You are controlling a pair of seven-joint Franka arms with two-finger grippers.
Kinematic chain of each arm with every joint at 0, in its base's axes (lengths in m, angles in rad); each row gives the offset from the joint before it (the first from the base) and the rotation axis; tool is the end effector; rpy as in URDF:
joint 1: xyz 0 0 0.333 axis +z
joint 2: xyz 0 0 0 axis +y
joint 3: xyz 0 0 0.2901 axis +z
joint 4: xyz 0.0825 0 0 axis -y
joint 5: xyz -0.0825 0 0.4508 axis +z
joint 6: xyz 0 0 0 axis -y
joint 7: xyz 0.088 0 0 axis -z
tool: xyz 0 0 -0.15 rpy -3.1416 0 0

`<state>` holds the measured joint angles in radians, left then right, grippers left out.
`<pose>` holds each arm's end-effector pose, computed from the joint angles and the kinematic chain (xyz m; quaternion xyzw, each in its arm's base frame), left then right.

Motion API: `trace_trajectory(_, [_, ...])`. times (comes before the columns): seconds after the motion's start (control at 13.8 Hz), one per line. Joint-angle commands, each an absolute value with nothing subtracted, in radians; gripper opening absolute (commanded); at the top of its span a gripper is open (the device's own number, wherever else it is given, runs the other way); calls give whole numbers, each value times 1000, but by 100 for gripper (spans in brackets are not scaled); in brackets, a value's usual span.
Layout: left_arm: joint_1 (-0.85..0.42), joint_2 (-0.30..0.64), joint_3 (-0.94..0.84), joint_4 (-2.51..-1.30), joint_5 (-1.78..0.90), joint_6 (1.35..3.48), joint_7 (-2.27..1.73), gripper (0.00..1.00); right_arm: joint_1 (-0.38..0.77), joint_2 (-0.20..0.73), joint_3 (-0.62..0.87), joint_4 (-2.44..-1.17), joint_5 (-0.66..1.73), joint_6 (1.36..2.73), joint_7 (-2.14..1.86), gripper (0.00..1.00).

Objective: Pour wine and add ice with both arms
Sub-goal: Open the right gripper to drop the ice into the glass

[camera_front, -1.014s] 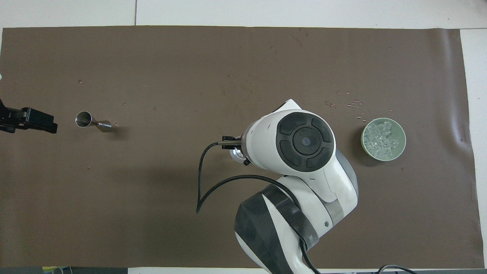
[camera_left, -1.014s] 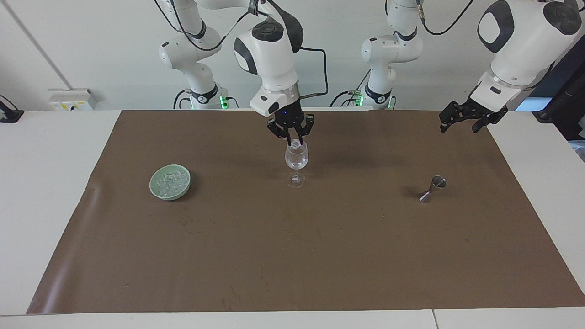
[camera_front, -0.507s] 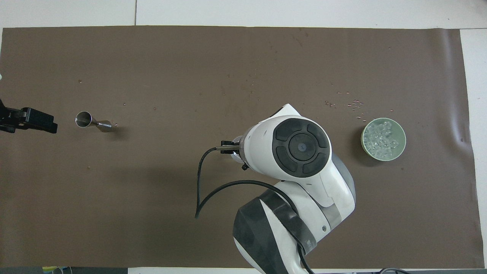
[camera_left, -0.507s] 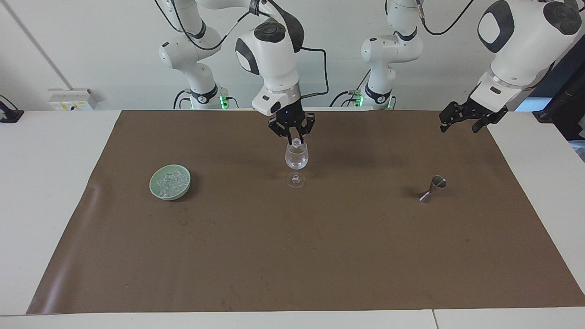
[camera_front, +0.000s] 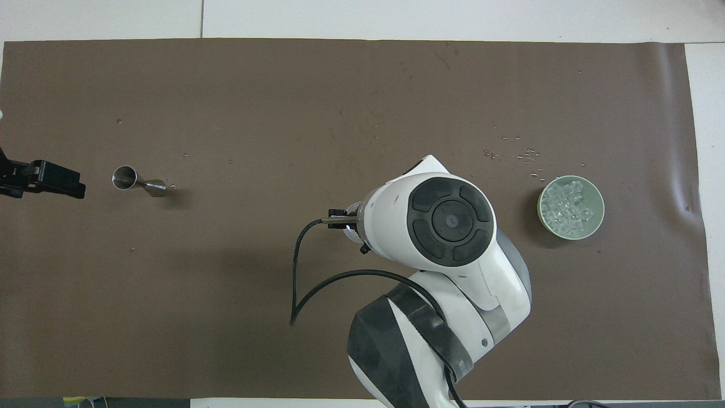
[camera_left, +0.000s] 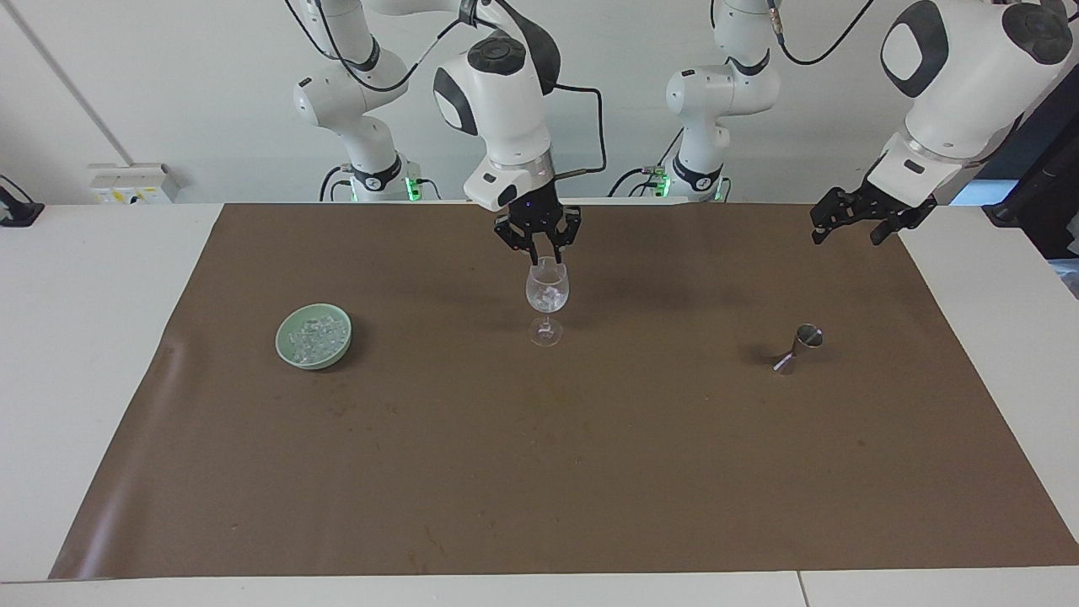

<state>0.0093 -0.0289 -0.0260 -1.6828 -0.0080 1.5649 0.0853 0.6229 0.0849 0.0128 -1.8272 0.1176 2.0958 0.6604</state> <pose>0.6044 -0.0114 0.5129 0.9977 -0.0508 -0.0443 0.0051 0.5359 0.4078 0.4111 -0.9937 0.0370 -0.0405 0.0982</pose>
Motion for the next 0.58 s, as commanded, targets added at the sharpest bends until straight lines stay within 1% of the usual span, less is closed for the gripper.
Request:
trace_trajectory(0.0, [17,-51,-34,-1704,11,1566,80,100,620,80,11,-1790,124,2053,677,43])
trace_trajectory(0.14, [17,-51,-34,-1704,11,1566,80,100,597,83,5,-1723,118,1975,664,44])
trace_trajectory(0.22, [17,-51,-34,-1704,11,1566,81,100,565,72,5,-1707,109,1945,658,47])
trace_trajectory(0.36, [17,-51,-34,-1704,11,1566,81,100,500,28,5,-1709,75,1892,628,61])
trace_trajectory(0.43, [17,-51,-34,-1704,11,1566,81,100,468,12,3,-1713,60,1856,582,83])
trace_trajectory(0.51, [17,-51,-34,-1704,11,1566,81,100,413,-11,3,-1716,39,1815,512,100])
